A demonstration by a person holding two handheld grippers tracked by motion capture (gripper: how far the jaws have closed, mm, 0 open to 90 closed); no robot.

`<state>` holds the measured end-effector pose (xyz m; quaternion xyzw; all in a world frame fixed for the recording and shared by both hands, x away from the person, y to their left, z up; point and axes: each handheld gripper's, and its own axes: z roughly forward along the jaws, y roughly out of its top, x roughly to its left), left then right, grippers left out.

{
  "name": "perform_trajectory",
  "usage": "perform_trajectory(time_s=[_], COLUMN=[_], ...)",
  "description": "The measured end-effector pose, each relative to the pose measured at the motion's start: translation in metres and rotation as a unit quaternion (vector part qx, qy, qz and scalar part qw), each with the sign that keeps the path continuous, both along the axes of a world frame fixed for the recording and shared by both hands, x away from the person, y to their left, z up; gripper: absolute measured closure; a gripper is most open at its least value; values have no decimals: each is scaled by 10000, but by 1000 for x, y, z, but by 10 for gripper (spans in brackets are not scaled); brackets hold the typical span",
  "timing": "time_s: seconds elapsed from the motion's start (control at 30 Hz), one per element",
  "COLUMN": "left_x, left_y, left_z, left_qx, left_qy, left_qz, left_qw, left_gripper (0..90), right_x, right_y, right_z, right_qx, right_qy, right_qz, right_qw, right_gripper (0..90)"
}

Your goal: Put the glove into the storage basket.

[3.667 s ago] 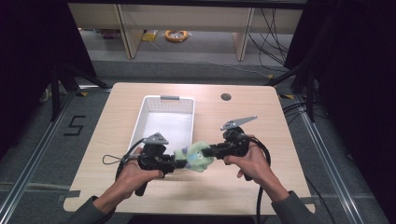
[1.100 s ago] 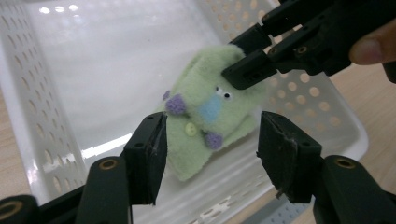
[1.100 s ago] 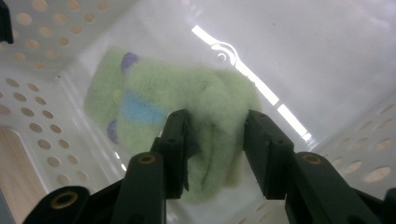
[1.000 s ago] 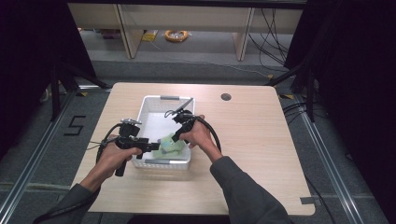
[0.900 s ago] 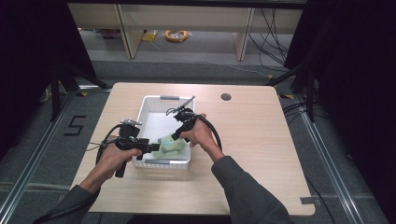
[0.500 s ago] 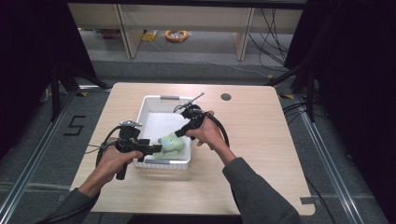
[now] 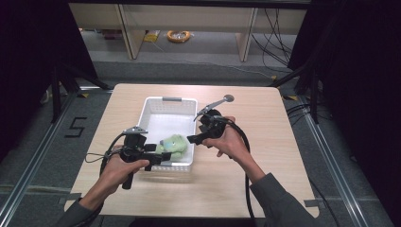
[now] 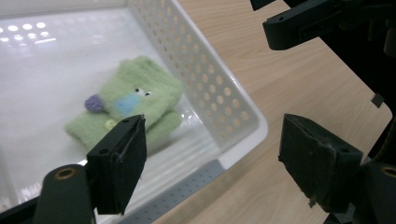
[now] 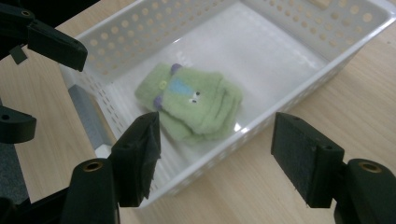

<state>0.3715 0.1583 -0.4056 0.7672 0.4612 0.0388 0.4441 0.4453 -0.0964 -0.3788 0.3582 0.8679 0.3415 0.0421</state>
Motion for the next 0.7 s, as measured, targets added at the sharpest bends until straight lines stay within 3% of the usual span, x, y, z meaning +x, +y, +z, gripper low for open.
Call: perform_trajectory(time_s=[0.07,0.13,0.23,0.27,0.3,0.37,0.47,0.5,0.7], left_x=[-4,-6,-11,-13,-15,-18,-24,-26,-37], left_y=[-4,-6,-11,-12,-14,-17,-21,-23,-32], left_z=[0,0,-2,-1,-1,-2,-3,-3,-6], left_qx=[-23,65,-43,39,-31,-52,-16,-2,-22], left_qy=[-42,-84,-189,-227,-218,-243,-280,-298,-395], left_qz=[-37,-100,-158,-212,-202,-252,-346,-357,-478], left_qw=[10000,9999,9997,9995,9996,9994,9990,9989,9981], left_gripper=[212,185,191,193,191,190,189,189,189], right_x=[-2,-7,-13,-15,-17,-21,-26,-27,-37], right_y=[-6,-13,-25,-27,-32,-39,-49,-52,-70], right_z=[0,0,1,0,1,1,-2,-1,-5], right_qx=[54,127,191,234,162,278,324,274,423], right_qy=[-131,-120,-259,-298,-308,-272,-428,-393,-463], right_qz=[68,25,42,-11,-32,-63,-17,-116,-105], right_qw=[9999,9998,9995,9993,9994,9992,9986,9988,9980], right_gripper=[326,321,305,304,304,304,304,304,299])
